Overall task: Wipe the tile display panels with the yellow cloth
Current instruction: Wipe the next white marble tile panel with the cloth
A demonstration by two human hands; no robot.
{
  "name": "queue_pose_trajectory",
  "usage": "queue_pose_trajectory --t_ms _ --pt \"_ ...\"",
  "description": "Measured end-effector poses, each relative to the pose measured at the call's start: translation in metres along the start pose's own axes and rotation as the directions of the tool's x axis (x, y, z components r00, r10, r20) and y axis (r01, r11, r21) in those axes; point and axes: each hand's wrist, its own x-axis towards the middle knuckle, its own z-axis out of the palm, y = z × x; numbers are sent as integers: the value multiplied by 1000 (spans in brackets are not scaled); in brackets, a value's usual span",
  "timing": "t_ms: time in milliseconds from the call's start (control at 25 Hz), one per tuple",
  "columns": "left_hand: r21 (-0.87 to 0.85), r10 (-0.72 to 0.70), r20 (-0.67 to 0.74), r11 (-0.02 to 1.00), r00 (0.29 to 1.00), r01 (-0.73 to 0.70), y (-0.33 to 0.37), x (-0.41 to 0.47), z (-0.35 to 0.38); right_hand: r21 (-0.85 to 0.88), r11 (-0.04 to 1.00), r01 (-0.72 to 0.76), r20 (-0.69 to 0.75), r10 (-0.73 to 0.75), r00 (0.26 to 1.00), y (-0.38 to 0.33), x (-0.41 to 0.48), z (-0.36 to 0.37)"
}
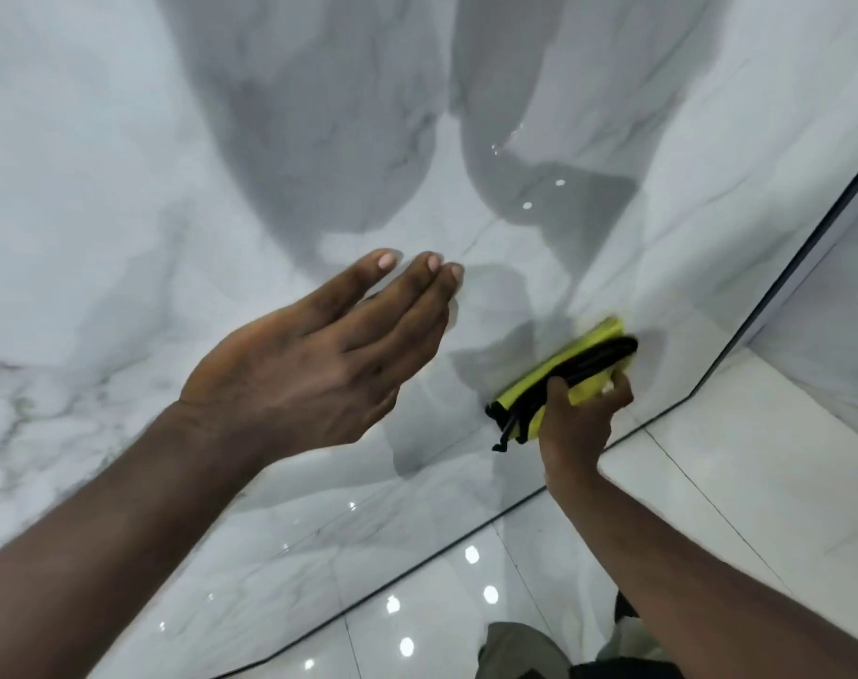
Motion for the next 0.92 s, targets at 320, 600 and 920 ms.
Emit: queue_pose_trajectory --t_ms 320,600,920 --pt "40 20 37 999 999 -22 -1 1 -1 -122 979 -163 76 173 982 9 10 -8" --pt "42 21 30 999 999 -22 -1 1 -2 -17 965 -260 94 261 961 4 14 -14" --pt "35 23 0 999 1000 -23 0 1 0 34 981 -189 137 183 974 -6 22 -12"
